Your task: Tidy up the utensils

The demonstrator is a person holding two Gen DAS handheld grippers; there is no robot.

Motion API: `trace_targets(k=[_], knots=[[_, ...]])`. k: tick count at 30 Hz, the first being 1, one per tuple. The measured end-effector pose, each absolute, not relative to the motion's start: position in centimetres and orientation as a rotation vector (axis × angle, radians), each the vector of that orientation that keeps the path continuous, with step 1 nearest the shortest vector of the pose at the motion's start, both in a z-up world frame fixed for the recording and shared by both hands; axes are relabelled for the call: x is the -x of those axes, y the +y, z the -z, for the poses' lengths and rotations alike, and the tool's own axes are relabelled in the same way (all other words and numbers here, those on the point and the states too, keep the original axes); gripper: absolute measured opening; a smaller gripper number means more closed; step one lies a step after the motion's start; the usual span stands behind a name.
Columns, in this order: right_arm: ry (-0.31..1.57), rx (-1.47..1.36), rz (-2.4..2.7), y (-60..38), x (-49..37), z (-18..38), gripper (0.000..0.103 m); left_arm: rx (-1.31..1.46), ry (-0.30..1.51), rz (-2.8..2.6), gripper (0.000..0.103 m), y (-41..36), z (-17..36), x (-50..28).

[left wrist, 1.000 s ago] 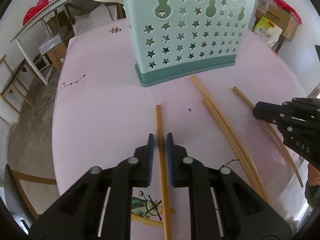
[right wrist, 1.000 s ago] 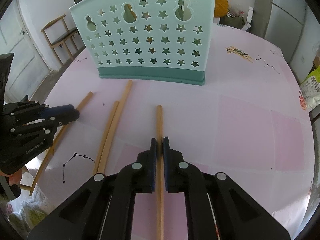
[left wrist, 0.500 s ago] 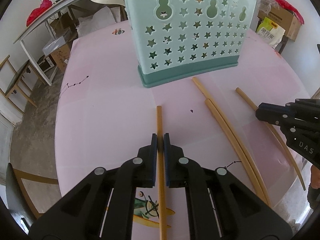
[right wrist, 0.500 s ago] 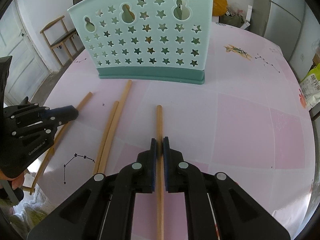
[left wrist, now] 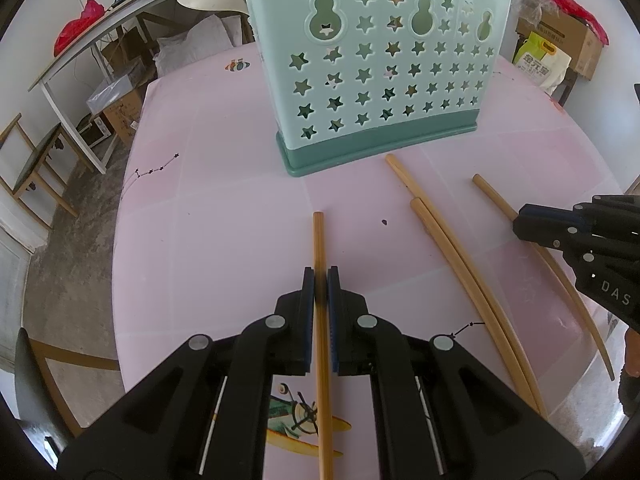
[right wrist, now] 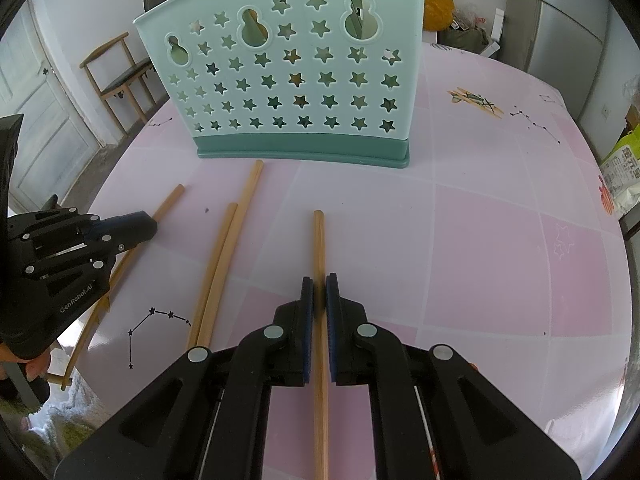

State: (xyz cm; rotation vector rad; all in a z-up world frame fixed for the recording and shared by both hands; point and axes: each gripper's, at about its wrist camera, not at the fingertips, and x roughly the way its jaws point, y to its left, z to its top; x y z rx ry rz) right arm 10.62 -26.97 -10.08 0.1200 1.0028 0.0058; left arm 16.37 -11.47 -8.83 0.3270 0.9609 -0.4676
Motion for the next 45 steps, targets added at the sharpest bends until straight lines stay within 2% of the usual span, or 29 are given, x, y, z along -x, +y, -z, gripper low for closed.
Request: trace_targets(k=[12, 22, 31, 40, 45], knots=[[1.002, -0.12, -0.007, -27.0, -10.6, 10.1, 0.007, -0.269, 0.924, 0.48, 0.005, -10.5, 7.9, -16.7], [0.999, -0.127, -0.005, -26.9, -10.6, 10.1, 0.007, -0.026, 0.713, 0.623, 0.005, -4.2, -0.8, -14.5], [1.0, -0.13, -0.013, -27.1, -10.5, 10.1, 0.007, 0.107, 0.599, 0.674, 0.005, -1.0, -5.9, -13.6], [0.996, -0.138, -0.016, -27.2, -10.5, 10.1, 0.007, 0.188, 0.463, 0.743, 0.005, -1.5, -11.1, -14.6], [0.992, -0.145, -0.02, -27.4, -10.4, 10.2, 0.007, 0.22, 0.324, 0.783, 0.005, -3.1, -15.5, -15.7]])
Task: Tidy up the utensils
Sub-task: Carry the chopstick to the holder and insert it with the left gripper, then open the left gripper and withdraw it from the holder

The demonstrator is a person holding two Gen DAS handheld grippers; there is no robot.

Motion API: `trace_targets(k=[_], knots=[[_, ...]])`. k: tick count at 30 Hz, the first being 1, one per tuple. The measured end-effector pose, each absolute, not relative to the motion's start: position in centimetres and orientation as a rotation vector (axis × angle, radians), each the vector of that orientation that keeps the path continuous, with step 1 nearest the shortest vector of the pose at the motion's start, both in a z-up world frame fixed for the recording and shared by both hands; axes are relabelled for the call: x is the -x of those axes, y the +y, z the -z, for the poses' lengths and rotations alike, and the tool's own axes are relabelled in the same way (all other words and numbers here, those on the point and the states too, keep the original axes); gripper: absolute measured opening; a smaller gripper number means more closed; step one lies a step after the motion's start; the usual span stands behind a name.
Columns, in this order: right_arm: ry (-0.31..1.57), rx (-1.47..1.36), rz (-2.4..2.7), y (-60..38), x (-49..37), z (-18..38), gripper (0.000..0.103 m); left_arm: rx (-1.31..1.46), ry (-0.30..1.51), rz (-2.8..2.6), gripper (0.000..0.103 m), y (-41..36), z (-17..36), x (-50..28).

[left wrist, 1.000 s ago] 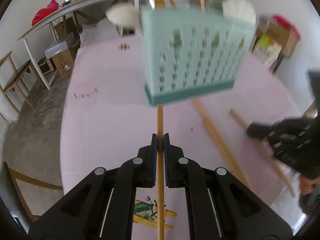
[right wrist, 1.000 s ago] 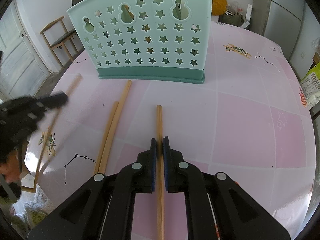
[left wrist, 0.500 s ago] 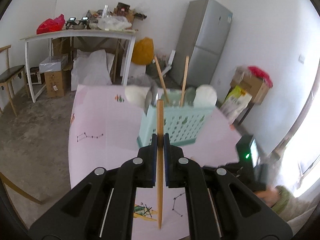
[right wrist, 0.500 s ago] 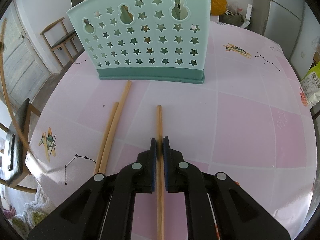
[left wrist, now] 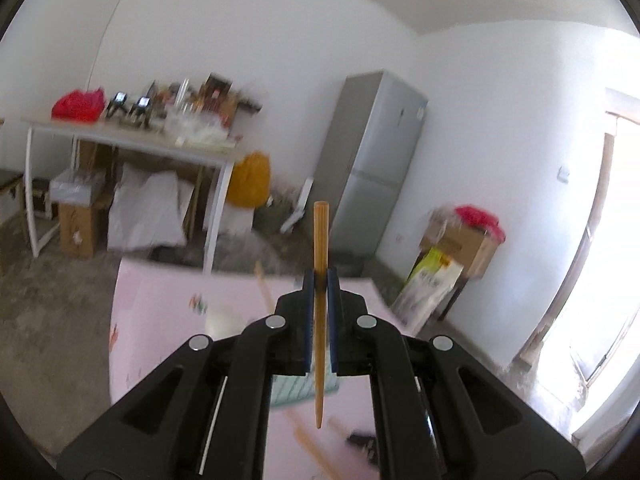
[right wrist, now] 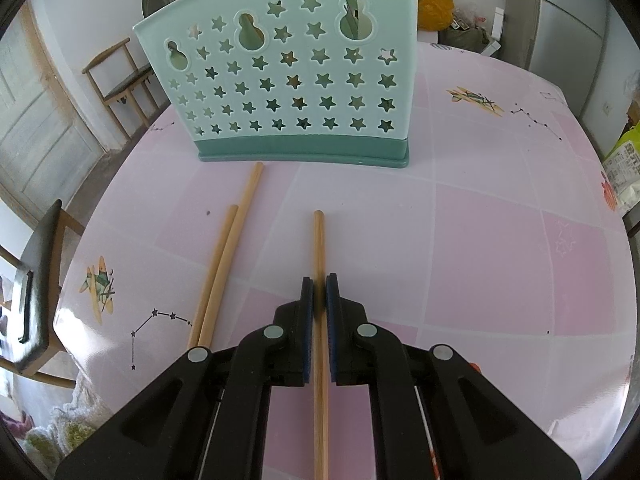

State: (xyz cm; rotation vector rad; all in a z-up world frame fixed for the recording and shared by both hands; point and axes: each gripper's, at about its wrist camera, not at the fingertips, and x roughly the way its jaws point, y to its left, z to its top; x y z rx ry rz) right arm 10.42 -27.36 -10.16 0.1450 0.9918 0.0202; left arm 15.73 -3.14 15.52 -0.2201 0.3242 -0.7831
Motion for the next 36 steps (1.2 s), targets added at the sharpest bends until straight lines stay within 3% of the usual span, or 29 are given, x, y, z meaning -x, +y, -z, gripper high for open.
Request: trace_targets(k=[8, 16, 24, 26, 28, 36], knots=[[0.986, -0.158, -0.022, -27.5, -10.6, 10.2, 0.007, 0.26, 0.211, 0.731, 0.005, -6.9, -18.2, -19.0], [0.986, -0.157, -0.023, -27.3, -10.7, 10.3, 0.007, 0.187, 0.273, 0.659, 0.005, -11.4, -13.1, -22.2], [0.986, -0.155, -0.022, -27.4, -10.6, 10.3, 0.007, 0.209, 0.398, 0.677, 0.005, -10.9, -8.7, -22.9], [0.985, -0.154, -0.02, -27.4, -10.6, 10.3, 0.007, 0.198, 0.406, 0.678, 0.008, -10.4, -8.4, -22.6], [0.987, -0.151, -0.017, -27.4, -10.6, 10.2, 0.007, 0.192, 0.406, 0.671, 0.019, -9.6, -8.1, -21.9], [0.987, -0.159, -0.008, -27.7, -10.2, 9.9, 0.006, 0.183, 0.376, 0.645, 0.035, -6.4, -8.0, -18.6]])
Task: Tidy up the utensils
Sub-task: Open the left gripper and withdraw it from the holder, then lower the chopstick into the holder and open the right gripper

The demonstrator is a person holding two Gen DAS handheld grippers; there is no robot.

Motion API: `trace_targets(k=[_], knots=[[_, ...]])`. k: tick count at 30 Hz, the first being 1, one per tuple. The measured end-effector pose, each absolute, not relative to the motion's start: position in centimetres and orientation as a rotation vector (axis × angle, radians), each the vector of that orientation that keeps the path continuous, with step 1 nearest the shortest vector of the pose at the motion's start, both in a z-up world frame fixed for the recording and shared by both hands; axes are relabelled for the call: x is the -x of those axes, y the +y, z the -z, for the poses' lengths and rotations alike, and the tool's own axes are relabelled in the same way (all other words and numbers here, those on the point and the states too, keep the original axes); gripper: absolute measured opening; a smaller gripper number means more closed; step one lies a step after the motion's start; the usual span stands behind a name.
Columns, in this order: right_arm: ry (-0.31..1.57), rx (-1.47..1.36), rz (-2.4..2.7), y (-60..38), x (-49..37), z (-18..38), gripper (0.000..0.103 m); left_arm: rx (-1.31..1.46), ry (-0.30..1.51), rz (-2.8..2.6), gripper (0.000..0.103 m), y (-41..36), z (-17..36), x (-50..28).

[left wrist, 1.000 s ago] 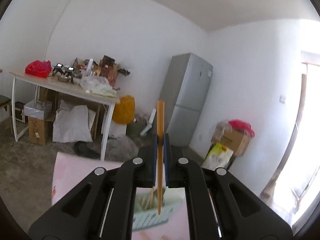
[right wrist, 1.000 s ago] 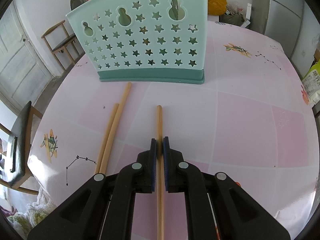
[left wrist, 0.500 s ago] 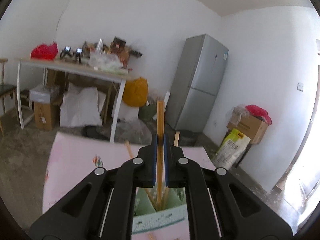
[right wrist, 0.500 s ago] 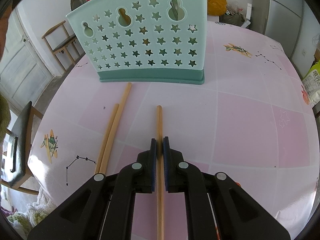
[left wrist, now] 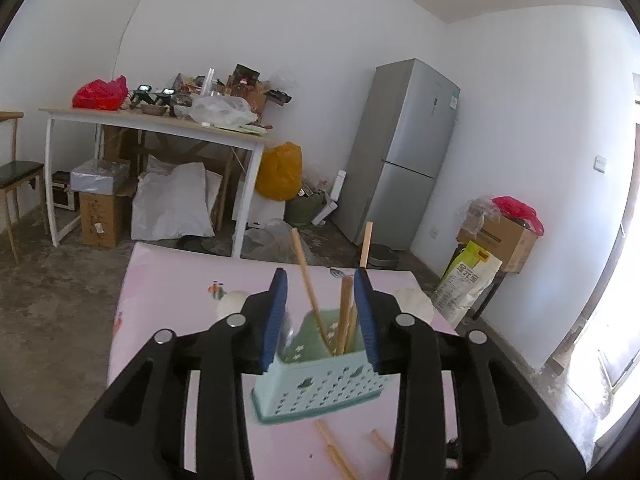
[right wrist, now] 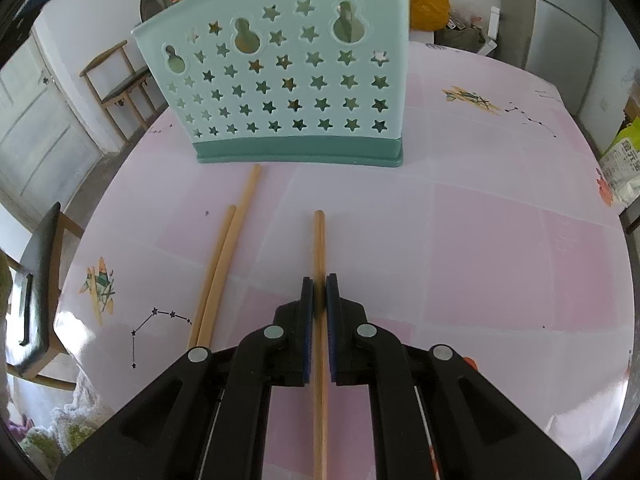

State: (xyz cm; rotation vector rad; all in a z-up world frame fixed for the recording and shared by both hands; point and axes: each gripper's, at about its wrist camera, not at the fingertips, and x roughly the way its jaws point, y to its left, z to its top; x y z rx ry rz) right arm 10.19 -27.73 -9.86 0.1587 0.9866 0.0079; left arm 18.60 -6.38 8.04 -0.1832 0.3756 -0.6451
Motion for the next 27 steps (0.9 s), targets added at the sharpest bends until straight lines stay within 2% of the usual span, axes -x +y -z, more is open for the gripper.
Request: trace_targets(k=[3, 7, 13, 27], knots=[[0.965, -0.179, -0.007, -28.3, -9.7, 8.9, 0.006, 0.179, 0.363, 0.636, 0.042, -4.9, -7.9, -17.1], [0.919, -0.212, -0.008, -29.1, -9.1, 6.9, 0.006, 0.171, 0.364, 0.633, 0.046, -3.6, -7.5, -15.4], [0.771, -0.244, -0.028, -30.2, -8.3, 1.2, 0.006, 0.129, 0.4, 0.63, 0.052, -3.1, -5.7, -13.8], [0.377, -0.229, -0.125, -29.0, -11.4, -10.8, 0.006, 0.099, 0.582, 0.595, 0.053, -3.2, 0.9, -12.2]])
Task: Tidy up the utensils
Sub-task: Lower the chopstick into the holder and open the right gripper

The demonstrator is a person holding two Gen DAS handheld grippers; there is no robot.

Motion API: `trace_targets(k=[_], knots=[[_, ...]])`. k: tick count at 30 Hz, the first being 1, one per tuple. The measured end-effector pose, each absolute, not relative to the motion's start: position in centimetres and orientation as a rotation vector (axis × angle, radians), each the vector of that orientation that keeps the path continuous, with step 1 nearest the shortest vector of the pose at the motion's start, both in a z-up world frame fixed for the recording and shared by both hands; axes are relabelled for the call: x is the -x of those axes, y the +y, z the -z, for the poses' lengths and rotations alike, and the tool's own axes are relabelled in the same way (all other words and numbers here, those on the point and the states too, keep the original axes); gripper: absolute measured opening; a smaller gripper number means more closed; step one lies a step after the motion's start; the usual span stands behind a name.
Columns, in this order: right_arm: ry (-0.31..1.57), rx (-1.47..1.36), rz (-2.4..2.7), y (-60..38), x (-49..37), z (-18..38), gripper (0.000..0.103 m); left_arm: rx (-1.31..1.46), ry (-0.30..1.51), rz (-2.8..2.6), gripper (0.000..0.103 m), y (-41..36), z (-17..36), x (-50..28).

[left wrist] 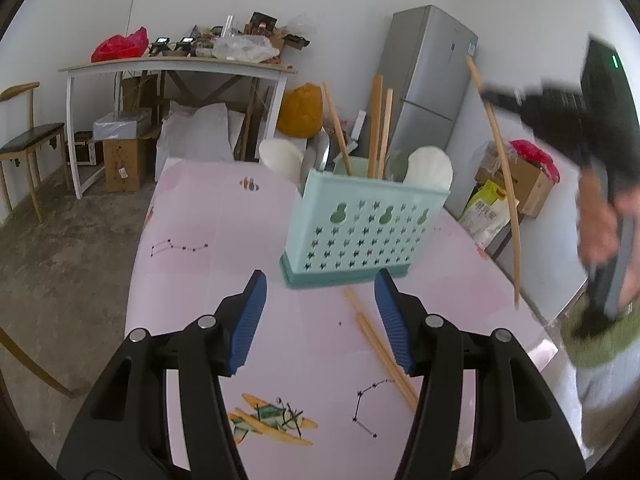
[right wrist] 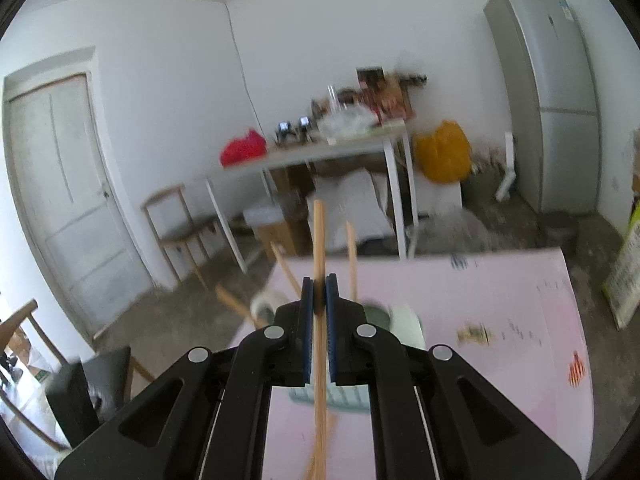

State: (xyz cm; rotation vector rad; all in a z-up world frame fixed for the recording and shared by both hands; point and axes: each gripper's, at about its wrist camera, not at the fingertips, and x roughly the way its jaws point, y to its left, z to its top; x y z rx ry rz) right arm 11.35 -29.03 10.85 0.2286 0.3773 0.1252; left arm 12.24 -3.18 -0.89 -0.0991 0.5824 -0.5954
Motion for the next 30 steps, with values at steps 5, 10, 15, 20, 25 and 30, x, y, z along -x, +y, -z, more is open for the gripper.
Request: trace_targets(k=[5, 10, 15, 20, 25, 30], knots=[[0.257, -0.207, -0.154, -27.9, -13.9, -13.8, 0.006, 0.093, 0.588, 0.579, 0.053, -2.7, 1.4, -12.3], [0.157, -0.192, -0.169, -26.8, -17.4, -16.0, 0.006, 0.088, 0.595, 0.562, 0.054, -2.4, 1.8, -12.4], [0.121, -0.148, -0.154, -25.5, -20.8, -15.9, 0.006, 0.099, 0.606, 0.546, 0.054, -2.0, 2.3, -12.9], [0.155, -0.107, -0.127, -24.7, -23.5, -13.3, 0.006, 0.105, 0.612, 0.537, 0.054, -1.6, 2.7, -13.2], [0.209, -0.091, -0.102, -25.2, -24.7, -10.6, 0.006, 0.103, 0.611, 0.529, 0.054, -1.5, 2.7, -13.4], [0.263, -0.095, -0.113, -26.3, -24.4, -8.7, 0.006, 0.103, 0.612, 0.525, 0.054, -1.5, 2.7, -13.4]])
